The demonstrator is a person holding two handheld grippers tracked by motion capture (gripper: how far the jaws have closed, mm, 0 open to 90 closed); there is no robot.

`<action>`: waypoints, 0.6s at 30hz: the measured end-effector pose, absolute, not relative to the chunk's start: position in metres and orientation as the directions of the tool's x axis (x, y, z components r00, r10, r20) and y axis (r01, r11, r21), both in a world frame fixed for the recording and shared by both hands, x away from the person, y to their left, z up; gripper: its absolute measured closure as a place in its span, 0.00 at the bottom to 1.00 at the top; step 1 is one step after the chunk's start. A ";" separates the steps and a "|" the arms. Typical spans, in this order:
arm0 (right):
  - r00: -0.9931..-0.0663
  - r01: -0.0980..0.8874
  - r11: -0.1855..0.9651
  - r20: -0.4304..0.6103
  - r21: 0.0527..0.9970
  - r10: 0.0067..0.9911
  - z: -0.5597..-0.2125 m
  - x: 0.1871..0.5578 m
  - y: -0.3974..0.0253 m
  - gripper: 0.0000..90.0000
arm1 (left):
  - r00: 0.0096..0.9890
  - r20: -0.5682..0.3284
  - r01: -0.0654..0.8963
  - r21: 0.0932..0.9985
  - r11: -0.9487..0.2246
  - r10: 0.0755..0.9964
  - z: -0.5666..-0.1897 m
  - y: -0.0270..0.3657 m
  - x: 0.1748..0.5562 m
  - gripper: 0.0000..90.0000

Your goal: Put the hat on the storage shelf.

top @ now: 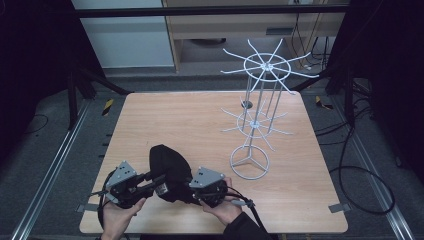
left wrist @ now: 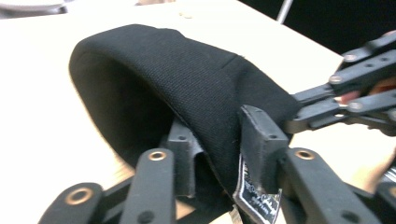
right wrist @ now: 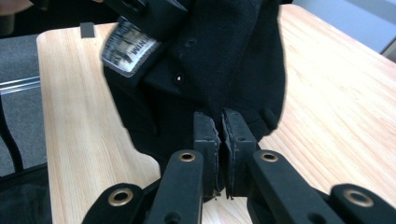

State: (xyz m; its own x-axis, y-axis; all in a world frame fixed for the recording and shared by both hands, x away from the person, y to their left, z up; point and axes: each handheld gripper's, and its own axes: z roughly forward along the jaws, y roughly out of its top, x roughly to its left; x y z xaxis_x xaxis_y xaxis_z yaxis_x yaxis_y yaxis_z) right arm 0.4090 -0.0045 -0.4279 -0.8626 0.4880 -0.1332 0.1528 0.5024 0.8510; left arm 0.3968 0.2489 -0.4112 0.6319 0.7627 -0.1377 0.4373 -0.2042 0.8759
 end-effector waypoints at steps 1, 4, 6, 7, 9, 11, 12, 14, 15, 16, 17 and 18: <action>-0.864 0.153 0.503 -0.133 0.851 0.487 -0.428 0.409 -0.002 0.95 | 0.615 -0.137 0.444 0.874 -0.197 0.776 -0.414 0.254 0.398 0.65; -0.865 0.149 0.503 -0.134 0.851 0.484 -0.427 0.409 0.004 0.95 | 0.598 -0.134 0.448 0.873 -0.191 0.790 -0.415 0.259 0.398 0.61; -0.867 0.154 0.498 -0.126 0.853 0.482 -0.428 0.410 0.011 0.94 | 0.582 -0.119 0.449 0.872 -0.195 0.804 -0.417 0.262 0.399 0.59; -0.865 0.155 0.494 -0.123 0.855 0.486 -0.428 0.410 0.013 0.93 | 0.567 -0.109 0.451 0.871 -0.197 0.816 -0.418 0.264 0.400 0.58; -0.864 0.161 0.486 -0.115 0.859 0.490 -0.428 0.411 0.014 0.92 | 0.559 -0.110 0.454 0.870 -0.193 0.822 -0.418 0.266 0.400 0.58; -0.862 0.177 0.450 -0.082 0.875 0.500 -0.431 0.414 0.018 0.84 | 0.532 -0.111 0.465 0.867 -0.180 0.840 -0.420 0.271 0.401 0.57; -0.861 0.184 0.437 -0.070 0.880 0.504 -0.431 0.415 0.019 0.82 | 0.526 -0.111 0.469 0.865 -0.178 0.843 -0.421 0.273 0.401 0.57; -0.861 0.188 0.426 -0.060 0.885 0.505 -0.432 0.415 0.020 0.79 | 0.520 -0.115 0.473 0.864 -0.173 0.846 -0.423 0.275 0.401 0.57; -0.864 0.188 0.399 -0.042 0.897 0.501 -0.432 0.415 0.019 0.72 | 0.505 -0.120 0.481 0.861 -0.164 0.855 -0.425 0.280 0.402 0.57; -0.864 0.188 0.399 -0.042 0.897 0.501 -0.432 0.415 0.019 0.72 | 0.505 -0.120 0.481 0.861 -0.164 0.855 -0.425 0.280 0.402 0.57; -0.863 0.193 0.357 -0.015 0.914 0.505 -0.431 0.415 0.014 0.66 | 0.485 -0.119 0.491 0.857 -0.157 0.866 -0.427 0.286 0.402 0.56; -0.863 0.193 0.357 -0.015 0.914 0.505 -0.431 0.415 0.014 0.66 | 0.485 -0.119 0.491 0.857 -0.157 0.866 -0.427 0.286 0.402 0.56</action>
